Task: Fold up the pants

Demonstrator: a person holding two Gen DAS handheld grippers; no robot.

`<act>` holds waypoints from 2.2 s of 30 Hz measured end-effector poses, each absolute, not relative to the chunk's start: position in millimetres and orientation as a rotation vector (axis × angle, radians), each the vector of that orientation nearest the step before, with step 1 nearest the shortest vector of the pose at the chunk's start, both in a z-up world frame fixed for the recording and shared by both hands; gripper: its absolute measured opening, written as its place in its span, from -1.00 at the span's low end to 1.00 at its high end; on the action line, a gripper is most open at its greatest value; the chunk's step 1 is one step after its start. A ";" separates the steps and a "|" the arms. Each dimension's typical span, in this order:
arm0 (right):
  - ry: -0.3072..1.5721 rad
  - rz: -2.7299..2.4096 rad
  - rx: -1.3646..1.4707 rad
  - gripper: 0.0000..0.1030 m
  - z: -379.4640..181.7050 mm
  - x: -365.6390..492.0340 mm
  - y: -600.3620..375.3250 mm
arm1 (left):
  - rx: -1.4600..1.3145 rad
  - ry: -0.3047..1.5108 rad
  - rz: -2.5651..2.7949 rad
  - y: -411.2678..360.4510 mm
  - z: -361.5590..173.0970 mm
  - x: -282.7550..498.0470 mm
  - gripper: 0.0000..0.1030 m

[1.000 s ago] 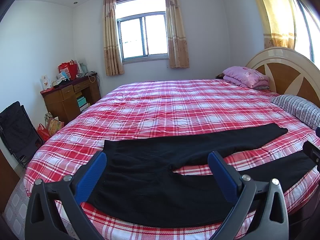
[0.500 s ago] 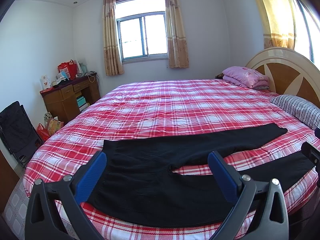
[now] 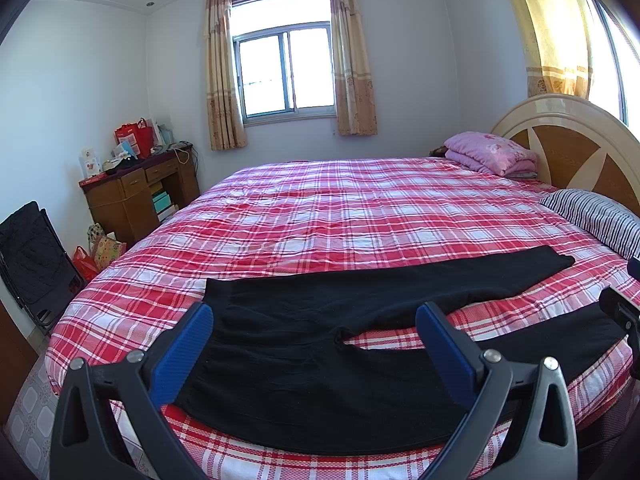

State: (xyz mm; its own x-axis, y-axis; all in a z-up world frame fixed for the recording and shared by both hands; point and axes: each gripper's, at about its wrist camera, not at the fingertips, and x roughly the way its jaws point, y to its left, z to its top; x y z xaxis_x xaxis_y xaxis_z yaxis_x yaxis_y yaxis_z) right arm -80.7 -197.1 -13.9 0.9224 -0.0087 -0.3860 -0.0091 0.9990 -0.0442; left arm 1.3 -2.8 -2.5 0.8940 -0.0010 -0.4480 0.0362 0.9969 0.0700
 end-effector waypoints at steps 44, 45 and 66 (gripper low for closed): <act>0.476 -0.039 -0.085 0.98 -43.1 -54.3 -199.3 | 0.100 0.519 -0.029 -3.6 -29.3 23.7 1.00; 0.494 -0.039 -0.087 0.98 -48.8 -48.1 -202.2 | 0.109 0.531 -0.032 -3.4 -35.2 30.8 1.00; 0.729 -0.177 -0.090 0.98 -78.1 74.6 -312.7 | 0.181 0.853 0.120 129.9 -117.8 227.2 1.00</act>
